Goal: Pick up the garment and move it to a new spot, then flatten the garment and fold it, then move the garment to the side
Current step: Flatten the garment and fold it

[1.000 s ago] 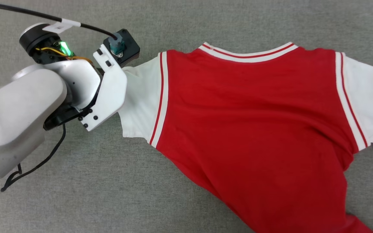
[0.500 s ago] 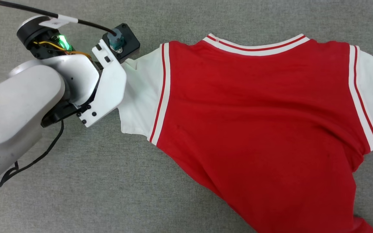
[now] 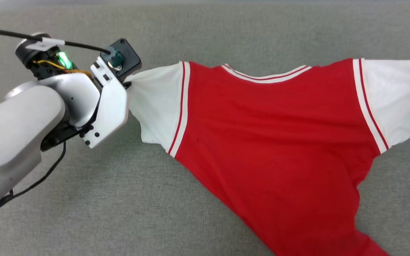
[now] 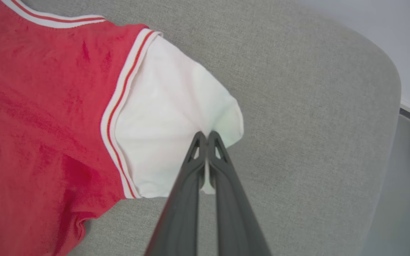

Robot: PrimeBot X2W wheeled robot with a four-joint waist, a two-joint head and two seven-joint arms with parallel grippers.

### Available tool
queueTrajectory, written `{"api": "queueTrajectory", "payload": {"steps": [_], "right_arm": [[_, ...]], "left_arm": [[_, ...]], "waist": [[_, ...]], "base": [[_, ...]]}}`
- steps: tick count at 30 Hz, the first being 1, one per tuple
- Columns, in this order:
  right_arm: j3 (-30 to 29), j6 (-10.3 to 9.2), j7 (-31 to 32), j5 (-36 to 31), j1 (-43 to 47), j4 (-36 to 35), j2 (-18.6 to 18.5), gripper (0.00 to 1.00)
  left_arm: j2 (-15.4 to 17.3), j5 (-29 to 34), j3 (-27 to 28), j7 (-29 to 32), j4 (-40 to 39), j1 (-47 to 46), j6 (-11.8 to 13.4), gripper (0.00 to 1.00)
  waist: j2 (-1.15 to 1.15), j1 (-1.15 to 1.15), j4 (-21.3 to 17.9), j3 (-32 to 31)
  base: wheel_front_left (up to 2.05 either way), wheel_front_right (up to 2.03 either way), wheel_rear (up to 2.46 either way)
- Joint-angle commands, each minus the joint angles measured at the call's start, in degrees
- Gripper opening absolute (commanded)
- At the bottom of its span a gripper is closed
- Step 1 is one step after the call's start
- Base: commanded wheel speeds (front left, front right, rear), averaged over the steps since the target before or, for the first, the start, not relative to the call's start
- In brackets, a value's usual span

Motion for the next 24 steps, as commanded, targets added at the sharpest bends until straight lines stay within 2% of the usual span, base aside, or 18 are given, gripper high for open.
{"api": "queueTrajectory", "payload": {"steps": [1, 8, 14, 24], "right_arm": [[0.47, -0.06, -0.90, 0.08, 0.09, -0.58, -0.65, 0.00], [1.83, -0.06, -6.51, -0.08, -2.82, -3.77, -2.31, 0.00], [1.88, -0.07, -10.77, -1.01, -8.08, -5.25, -2.46, 0.00], [2.63, -0.07, -17.92, -6.64, -25.07, -1.36, -0.15, 0.00]], "left_arm": [[0.33, 0.51, 0.61, -1.05, -0.24, 0.25, 0.04, 0.00], [0.37, 2.40, 2.04, -4.79, -0.19, -1.98, 0.95, 0.00], [-0.07, 2.59, 4.58, -6.93, 0.59, -5.59, 1.31, 0.00], [-3.55, 5.83, 9.45, -10.98, 6.07, -17.84, 1.17, 0.00]], "waist": [[0.00, 0.00, -1.03, -3.86], [0.00, 0.00, -1.59, -9.17], [0.00, 0.00, -1.64, -11.31], [0.00, 0.00, -0.79, -7.25]], "base": [[0.00, 0.00, 0.00], [0.00, 0.00, 0.00], [0.00, 0.00, 0.00], [0.00, 0.00, 0.00]]}}
